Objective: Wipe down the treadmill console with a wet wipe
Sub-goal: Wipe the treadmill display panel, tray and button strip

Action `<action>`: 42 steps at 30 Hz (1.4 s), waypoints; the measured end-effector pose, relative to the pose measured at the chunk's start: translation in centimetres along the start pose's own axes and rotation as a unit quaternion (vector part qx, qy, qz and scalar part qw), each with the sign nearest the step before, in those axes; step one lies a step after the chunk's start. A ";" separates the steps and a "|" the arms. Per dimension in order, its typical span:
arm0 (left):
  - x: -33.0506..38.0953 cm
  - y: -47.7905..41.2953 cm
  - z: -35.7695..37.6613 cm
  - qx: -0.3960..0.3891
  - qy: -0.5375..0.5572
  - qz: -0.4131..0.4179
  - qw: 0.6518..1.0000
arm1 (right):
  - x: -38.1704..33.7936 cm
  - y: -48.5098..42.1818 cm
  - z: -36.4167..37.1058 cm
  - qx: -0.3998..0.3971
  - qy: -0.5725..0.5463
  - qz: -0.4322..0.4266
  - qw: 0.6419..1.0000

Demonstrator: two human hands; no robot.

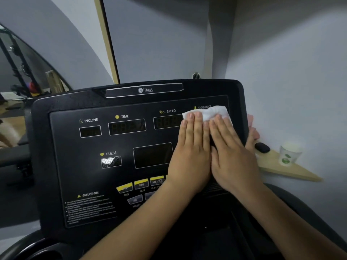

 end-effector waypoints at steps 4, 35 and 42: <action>1.5 2.8 1.1 -0.014 0.027 0.026 0.999 | 0.5 3.2 1.3 0.005 -0.016 0.003 1.000; 4.7 1.3 1.1 -0.029 0.038 0.097 0.994 | 4.8 4.1 1.9 0.053 -0.086 -0.016 0.995; 5.0 -1.9 -0.2 -0.025 0.008 0.051 0.998 | 5.8 0.2 0.2 0.068 -0.091 -0.006 0.994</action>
Point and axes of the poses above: each hand's wrist, its own y-axis away from the middle knuckle, its own z-axis out of the palm, x = y × z, the point moved 2 cm from there along -y, towards the middle knuckle, and after that the axes turned 3 degrees about -x, right-handed, at the moved point
